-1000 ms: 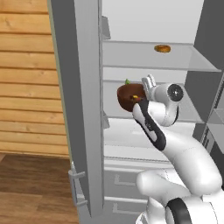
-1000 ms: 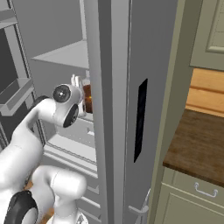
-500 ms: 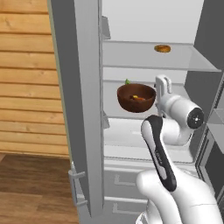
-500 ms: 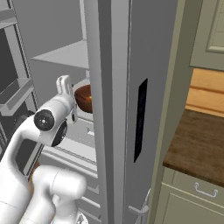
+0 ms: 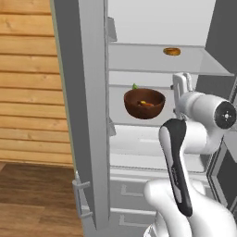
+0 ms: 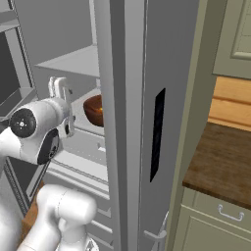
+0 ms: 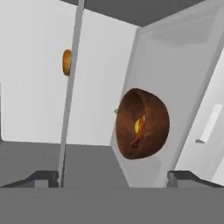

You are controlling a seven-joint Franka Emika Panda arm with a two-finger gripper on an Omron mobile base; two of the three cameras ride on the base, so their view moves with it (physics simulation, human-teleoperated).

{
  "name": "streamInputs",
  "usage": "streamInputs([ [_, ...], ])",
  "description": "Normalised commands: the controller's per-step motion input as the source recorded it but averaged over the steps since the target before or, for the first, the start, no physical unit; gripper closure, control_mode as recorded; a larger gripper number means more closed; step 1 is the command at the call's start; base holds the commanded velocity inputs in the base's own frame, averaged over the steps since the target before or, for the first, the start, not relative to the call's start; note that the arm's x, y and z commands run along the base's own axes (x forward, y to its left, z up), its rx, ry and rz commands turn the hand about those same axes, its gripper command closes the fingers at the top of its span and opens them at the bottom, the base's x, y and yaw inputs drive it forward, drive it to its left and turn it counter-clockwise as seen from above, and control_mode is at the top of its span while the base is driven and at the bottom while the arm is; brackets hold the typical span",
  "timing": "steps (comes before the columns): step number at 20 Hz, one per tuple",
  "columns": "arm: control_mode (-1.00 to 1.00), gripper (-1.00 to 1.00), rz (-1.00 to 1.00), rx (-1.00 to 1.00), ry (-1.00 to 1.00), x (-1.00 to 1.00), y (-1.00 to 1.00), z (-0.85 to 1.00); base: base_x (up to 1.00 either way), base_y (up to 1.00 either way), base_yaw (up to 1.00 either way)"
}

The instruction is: Pick the chicken drumstick and lemon from their plates and place them in the bowl. Then put the bowl in the fridge.

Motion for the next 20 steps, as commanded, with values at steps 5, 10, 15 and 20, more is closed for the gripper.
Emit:
streamInputs([
  [5,-1.0,-1.0,0.0,-0.03,0.39,-0.81,0.0,0.35,0.0,0.0,0.0],
  [10,-1.0,-1.0,0.0,-0.03,0.21,-0.76,-0.01,-0.11,0.0,0.0,0.0],
  [15,-1.0,-1.0,0.02,-0.05,0.04,-0.38,0.0,-0.92,0.0,0.0,0.0],
  [20,-1.0,-1.0,0.07,0.0,-0.01,-0.3,-0.01,-0.98,0.0,0.0,0.0],
])
